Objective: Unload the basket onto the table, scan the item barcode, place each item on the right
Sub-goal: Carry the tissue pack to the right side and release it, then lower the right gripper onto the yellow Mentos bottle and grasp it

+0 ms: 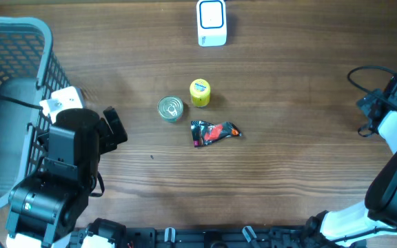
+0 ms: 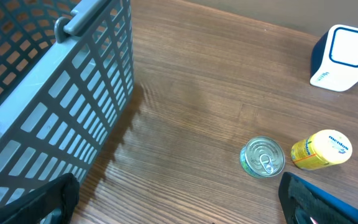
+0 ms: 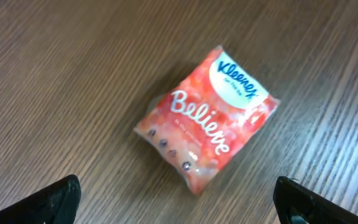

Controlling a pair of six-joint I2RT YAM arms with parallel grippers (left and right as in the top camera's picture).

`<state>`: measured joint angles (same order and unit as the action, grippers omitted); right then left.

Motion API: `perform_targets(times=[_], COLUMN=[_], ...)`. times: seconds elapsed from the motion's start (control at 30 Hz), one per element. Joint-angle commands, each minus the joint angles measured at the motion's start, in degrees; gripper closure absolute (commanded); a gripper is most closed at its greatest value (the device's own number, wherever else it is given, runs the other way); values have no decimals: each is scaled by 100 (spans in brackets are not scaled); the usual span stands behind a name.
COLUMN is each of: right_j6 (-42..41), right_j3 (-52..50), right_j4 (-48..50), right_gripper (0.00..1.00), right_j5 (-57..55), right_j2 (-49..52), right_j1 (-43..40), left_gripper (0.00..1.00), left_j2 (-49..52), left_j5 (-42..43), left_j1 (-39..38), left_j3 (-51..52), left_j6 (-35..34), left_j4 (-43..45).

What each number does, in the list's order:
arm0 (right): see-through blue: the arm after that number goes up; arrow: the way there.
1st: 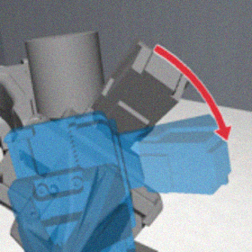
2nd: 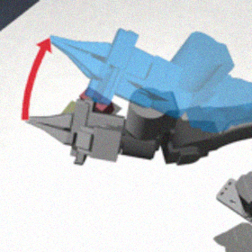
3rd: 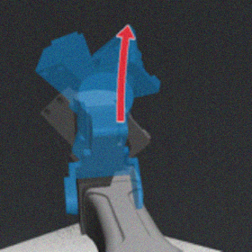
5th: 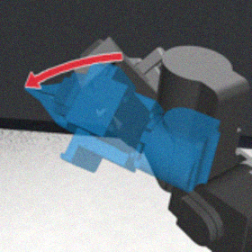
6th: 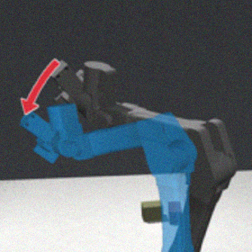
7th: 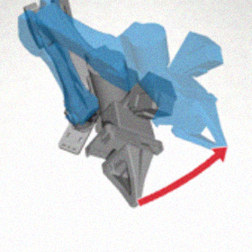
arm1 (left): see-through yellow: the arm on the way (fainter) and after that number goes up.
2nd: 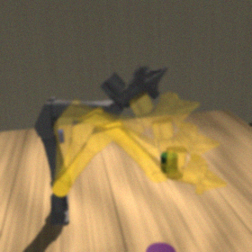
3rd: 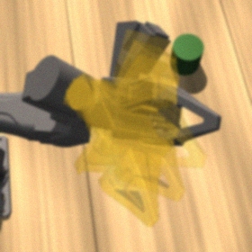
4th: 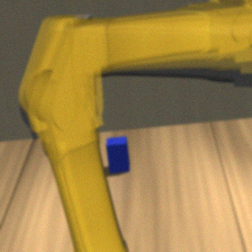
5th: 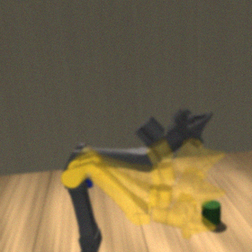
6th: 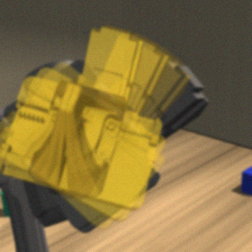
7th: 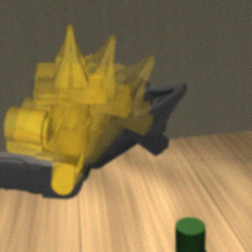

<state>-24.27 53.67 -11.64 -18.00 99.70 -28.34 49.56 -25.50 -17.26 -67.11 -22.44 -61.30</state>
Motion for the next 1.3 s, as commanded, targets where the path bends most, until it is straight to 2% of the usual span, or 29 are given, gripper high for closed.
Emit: perform_targets(times=[0.0,0.13,0.27,0.4,0.5,0.57,0.63,0.73,0.8,1.0,1.27], right_j6=[199,179,168,225,496,743,-109,-13,385,474,763], right_j3=[72,76,76,74,46,28,79,249,634,2402,3630], right_j4=[-146,-374,-1075,-2127,-2308,-2061,-2144,-2107,-2140,-2382,-2623], right_gripper=[0,0,0,0,0,0,0,0,0,0,0], right_j5=[42,315,1261,2297,3093,3091,2686,2704,2723,2699,2203], right_j2=[-769,-1945,-3034,-3261,-3161,-2966,-2577,-2013,-1504,-208,1172], right_j1=[247,704,1725,3215,4083,4520,4924,5241,5508,5847,6050], left_gripper=[0,0,0,0,0,0,0,0,0,0,0], left_j2=[-4,-7,-55,-210,-260,-341,-487,-560,-560,-560,-560], left_j5=[42,57,55,55,52,-4,-79,-76,-76,-74,-74], left_j1=[-17,-17,-15,-15,-15,-11,-11,-11,-11,-11,-11], left_j3=[-35,-35,-35,-35,-35,-35,-35,-35,-35,-35,-35], left_j6=[-79,-76,-79,-79,-103,-289,-509,-507,-507,-531,-529], left_j4=[24,26,175,334,229,188,118,-31,-184,-389,-393])
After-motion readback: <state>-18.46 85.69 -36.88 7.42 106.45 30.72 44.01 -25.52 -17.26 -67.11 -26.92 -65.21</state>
